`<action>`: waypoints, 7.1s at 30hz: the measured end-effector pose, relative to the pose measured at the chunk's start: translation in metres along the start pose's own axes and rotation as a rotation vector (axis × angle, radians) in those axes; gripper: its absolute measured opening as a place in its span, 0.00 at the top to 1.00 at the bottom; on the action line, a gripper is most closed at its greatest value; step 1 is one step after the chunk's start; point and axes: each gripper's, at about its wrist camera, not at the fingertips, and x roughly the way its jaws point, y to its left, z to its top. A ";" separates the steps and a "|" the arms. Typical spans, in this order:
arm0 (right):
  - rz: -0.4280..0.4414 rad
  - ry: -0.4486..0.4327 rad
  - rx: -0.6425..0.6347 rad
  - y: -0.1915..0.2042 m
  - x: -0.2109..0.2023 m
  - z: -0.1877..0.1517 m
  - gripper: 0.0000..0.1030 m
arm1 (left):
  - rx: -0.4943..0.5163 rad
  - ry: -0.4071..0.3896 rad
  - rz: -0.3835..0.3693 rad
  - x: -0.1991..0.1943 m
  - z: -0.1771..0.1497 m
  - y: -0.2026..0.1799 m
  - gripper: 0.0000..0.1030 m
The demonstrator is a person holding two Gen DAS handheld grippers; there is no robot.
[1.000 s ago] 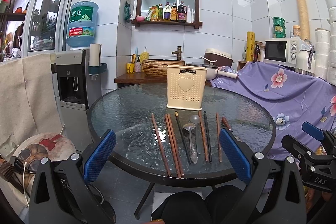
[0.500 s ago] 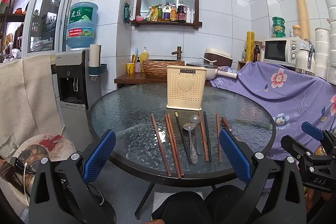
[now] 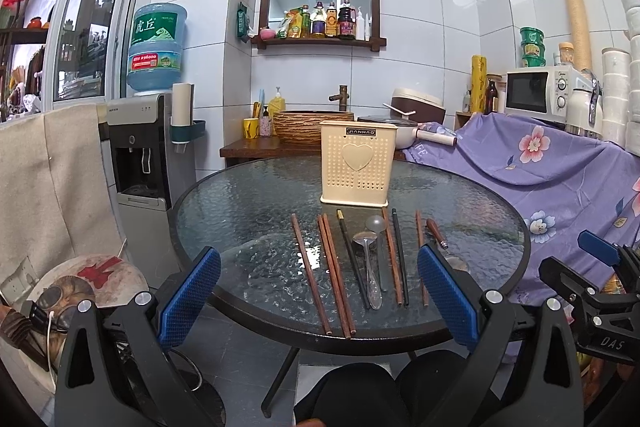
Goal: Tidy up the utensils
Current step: 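Grasp a wooden chopstick with the left tool while the right tool grasps a wooden spoon, then carry the chopstick and spoon up over the cream holder with both tools, then drop the chopstick and spoon into the holder, opening both tools, then grasp another wooden chopstick with each tool from the row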
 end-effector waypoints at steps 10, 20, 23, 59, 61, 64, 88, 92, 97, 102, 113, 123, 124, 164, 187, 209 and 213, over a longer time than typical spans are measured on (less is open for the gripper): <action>-0.059 0.174 0.035 -0.021 0.076 0.009 0.05 | -0.026 0.186 0.032 0.074 0.005 0.023 0.06; -0.007 0.459 0.109 -0.045 0.194 0.032 0.34 | -0.008 0.372 0.061 0.145 0.018 0.043 0.10; -0.014 0.522 0.115 -0.045 0.221 0.037 0.43 | 0.018 0.406 0.059 0.166 0.023 0.043 0.15; -0.055 0.689 0.058 -0.035 0.315 0.044 0.81 | 0.021 0.673 0.030 0.292 0.031 0.030 0.66; -0.049 0.691 0.060 -0.035 0.316 0.044 0.82 | 0.025 0.678 0.030 0.294 0.032 0.030 0.77; -0.032 0.693 0.093 -0.041 0.317 0.044 0.84 | 0.031 0.684 0.033 0.297 0.034 0.031 0.91; 0.156 0.487 0.144 -0.049 0.278 0.080 0.85 | -0.055 0.502 -0.120 0.274 0.089 0.041 0.93; 0.203 0.421 0.126 -0.052 0.256 0.096 0.85 | -0.065 0.410 -0.161 0.250 0.116 0.046 0.93; 0.249 0.363 0.142 -0.064 0.230 0.111 0.85 | -0.087 0.329 -0.200 0.218 0.139 0.053 0.93; 0.260 0.337 0.134 -0.067 0.217 0.122 0.85 | -0.080 0.293 -0.203 0.203 0.145 0.053 0.93; 0.303 0.311 0.124 -0.062 0.203 0.135 0.85 | -0.102 0.268 -0.241 0.189 0.155 0.061 0.93; 0.324 0.281 0.078 -0.050 0.207 0.164 0.85 | -0.065 0.221 -0.262 0.186 0.181 0.050 0.93; 0.325 0.280 0.075 -0.050 0.208 0.167 0.85 | -0.061 0.218 -0.263 0.188 0.184 0.049 0.93; 0.236 0.322 0.096 -0.029 0.370 0.217 0.85 | -0.107 0.258 -0.150 0.341 0.225 0.002 0.93; 0.107 0.188 0.057 -0.038 0.309 0.189 0.20 | -0.063 0.151 -0.112 0.271 0.185 0.026 0.06; 0.003 0.592 0.115 -0.009 0.287 0.041 0.53 | -0.013 0.507 -0.054 0.236 0.036 0.037 0.47; -0.017 0.594 0.077 0.000 0.287 0.041 0.53 | 0.016 0.528 -0.087 0.234 0.029 0.025 0.52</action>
